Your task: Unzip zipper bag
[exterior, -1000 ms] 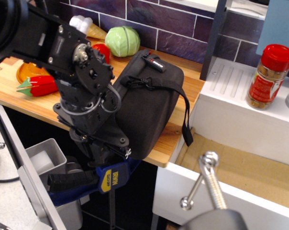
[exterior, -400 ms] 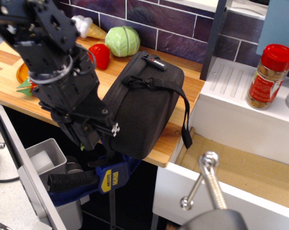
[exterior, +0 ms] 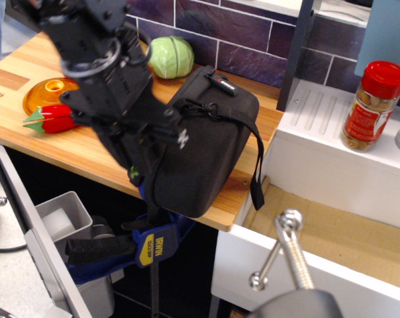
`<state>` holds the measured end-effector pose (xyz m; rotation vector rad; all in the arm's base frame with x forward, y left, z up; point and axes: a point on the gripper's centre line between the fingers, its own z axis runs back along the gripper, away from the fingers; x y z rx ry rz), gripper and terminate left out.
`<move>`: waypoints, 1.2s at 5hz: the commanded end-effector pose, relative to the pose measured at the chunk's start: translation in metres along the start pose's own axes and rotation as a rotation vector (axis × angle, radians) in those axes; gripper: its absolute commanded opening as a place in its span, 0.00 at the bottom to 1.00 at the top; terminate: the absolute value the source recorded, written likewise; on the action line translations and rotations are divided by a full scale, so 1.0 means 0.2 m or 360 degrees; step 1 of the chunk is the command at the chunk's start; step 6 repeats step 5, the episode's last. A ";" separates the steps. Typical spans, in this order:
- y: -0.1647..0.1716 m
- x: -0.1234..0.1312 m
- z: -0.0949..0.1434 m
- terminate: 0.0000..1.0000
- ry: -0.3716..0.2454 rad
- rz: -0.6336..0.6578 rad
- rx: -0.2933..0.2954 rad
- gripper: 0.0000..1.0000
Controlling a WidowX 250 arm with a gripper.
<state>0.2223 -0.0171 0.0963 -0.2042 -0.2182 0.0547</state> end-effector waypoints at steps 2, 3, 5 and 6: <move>-0.17 0.34 0.24 0.00 -0.0288 0.0117 -0.0157 0.00; -0.19 0.41 0.27 0.00 -0.0285 0.0154 -0.0158 0.00; -0.17 0.39 0.27 1.00 -0.0179 0.0177 -0.0028 0.00; -0.17 0.39 0.27 1.00 -0.0179 0.0177 -0.0028 0.00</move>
